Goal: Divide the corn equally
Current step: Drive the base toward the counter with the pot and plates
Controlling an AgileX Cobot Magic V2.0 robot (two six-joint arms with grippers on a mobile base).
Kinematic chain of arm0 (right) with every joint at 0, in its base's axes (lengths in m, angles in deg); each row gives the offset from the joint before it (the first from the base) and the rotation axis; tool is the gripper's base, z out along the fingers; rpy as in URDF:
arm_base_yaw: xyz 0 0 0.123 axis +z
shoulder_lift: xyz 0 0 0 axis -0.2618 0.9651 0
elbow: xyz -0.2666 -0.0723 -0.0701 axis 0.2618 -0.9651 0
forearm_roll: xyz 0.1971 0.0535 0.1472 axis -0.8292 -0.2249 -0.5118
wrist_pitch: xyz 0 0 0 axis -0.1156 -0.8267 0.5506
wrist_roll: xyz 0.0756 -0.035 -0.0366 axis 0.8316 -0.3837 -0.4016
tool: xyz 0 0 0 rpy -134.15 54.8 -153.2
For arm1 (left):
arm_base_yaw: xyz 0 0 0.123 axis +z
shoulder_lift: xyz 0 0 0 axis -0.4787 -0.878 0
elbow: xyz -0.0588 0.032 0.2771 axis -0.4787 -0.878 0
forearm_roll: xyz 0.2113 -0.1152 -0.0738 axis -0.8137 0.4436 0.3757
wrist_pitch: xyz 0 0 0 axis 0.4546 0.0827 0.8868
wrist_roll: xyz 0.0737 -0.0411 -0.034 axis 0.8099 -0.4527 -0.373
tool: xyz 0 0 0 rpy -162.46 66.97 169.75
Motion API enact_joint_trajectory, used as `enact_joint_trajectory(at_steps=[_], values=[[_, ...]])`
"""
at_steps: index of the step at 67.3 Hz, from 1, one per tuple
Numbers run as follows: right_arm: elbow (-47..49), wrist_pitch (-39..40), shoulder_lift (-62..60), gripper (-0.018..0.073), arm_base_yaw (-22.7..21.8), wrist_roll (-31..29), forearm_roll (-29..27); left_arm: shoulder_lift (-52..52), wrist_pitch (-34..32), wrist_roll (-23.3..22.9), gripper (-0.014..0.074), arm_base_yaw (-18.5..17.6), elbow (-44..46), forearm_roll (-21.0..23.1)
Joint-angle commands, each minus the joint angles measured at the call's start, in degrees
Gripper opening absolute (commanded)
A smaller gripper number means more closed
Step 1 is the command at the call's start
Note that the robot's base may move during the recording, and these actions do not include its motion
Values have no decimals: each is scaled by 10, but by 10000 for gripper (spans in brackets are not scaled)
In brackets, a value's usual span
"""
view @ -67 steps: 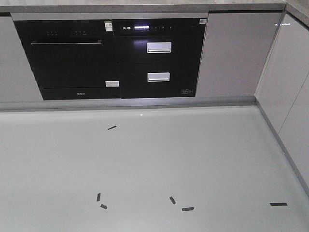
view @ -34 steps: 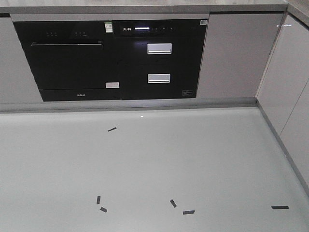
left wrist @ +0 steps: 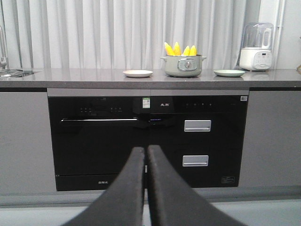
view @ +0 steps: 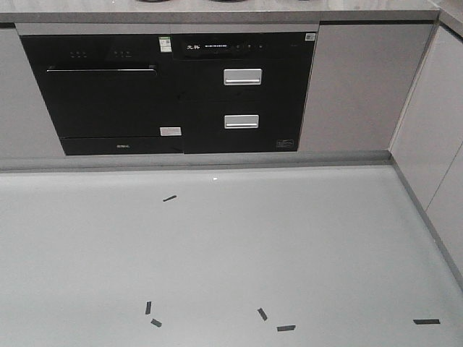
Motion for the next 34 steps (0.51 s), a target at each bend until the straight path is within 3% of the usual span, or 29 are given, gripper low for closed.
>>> enact_joint_trajectory(at_steps=[1, 34], values=[[-4, 42, -4, -6, -3, 2, 4, 10, -40, -1, -6, -1, 10, 4], [-4, 42, -4, -6, -3, 2, 4, 10, -40, -1, -6, -1, 10, 4]])
